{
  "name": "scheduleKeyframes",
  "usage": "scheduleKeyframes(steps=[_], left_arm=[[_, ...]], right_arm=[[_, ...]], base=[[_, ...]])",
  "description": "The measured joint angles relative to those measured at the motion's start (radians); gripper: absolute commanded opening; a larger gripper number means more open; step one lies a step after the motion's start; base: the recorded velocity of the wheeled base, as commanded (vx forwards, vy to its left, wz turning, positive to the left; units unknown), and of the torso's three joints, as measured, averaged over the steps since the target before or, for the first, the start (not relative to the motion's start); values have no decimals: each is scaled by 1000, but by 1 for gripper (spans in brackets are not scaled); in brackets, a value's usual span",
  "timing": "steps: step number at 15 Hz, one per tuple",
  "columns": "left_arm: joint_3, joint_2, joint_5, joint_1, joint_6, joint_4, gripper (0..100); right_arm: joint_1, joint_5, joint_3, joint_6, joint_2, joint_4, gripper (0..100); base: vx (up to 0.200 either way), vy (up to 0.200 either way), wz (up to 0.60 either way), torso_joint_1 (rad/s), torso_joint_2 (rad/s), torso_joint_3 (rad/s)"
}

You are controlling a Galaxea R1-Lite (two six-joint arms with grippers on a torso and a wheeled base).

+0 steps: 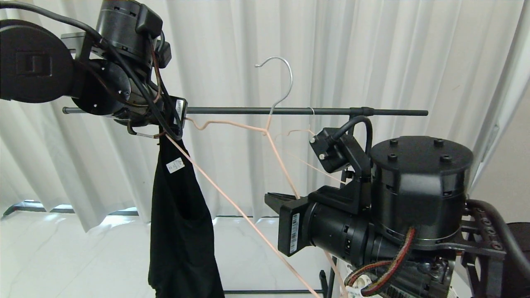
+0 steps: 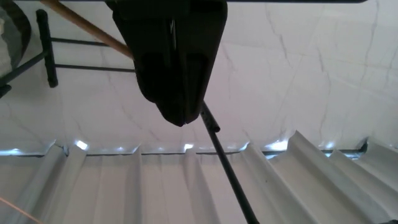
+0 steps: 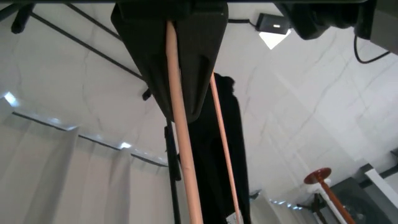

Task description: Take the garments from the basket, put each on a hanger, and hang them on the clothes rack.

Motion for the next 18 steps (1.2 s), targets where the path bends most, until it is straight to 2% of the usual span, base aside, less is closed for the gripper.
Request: scheduleKeyframes(steps=[5,8,10,18], left_arm=[[0,0,2,-4,-2,-1,0],[2,5,11,-22,-28,-2,0],[3,11,33,-44,-53,-2,0],[3,9,33,-170,-101,0,0]], right_arm=[[-22,-7,-39,-29,42,-12,0],[-27,-9,-69,-31,65,-13,0],[-29,-15,-97,-40,87,-12,0],[-29,-15,-157,-42,163,-12,0]], base=[[0,0,0,0,0,0],[0,0,0,0,0,0],[0,0,0,0,0,0],[0,0,0,0,0,0]])
